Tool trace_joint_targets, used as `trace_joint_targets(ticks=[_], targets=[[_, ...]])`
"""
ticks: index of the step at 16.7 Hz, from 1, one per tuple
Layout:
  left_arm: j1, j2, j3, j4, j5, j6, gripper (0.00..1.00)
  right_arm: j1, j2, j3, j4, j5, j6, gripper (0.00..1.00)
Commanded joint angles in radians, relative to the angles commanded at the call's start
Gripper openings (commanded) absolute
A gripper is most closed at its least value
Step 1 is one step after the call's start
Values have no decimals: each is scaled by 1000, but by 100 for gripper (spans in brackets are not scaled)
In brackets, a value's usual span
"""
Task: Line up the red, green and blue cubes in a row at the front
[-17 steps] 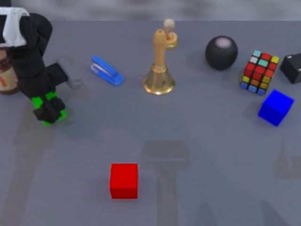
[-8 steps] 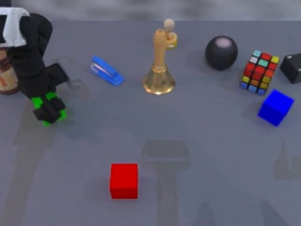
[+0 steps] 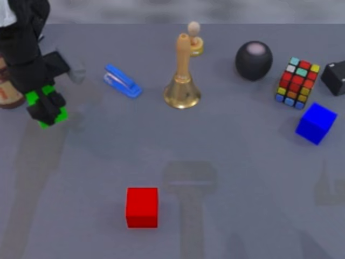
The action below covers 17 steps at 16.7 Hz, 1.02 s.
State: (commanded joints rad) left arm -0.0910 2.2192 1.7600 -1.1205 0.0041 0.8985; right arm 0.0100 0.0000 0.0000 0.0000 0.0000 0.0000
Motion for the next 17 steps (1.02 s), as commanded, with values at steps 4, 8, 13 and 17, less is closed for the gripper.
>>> trace_joint_targets(ticks=[4,8,13,17], targets=[[4,-21,28,-39,-1,-2,0,0,0,0,0,0,0,100],[-15,-21,23,-35,-1,-3,0,0,0,0,0,0,0,100],[-216,-72,-30,-30,0,-49,0,0,0,0,0,0,0,100],[-478,-129,-104,-29,2,-112,0,0,0,0,0,0,0,100]])
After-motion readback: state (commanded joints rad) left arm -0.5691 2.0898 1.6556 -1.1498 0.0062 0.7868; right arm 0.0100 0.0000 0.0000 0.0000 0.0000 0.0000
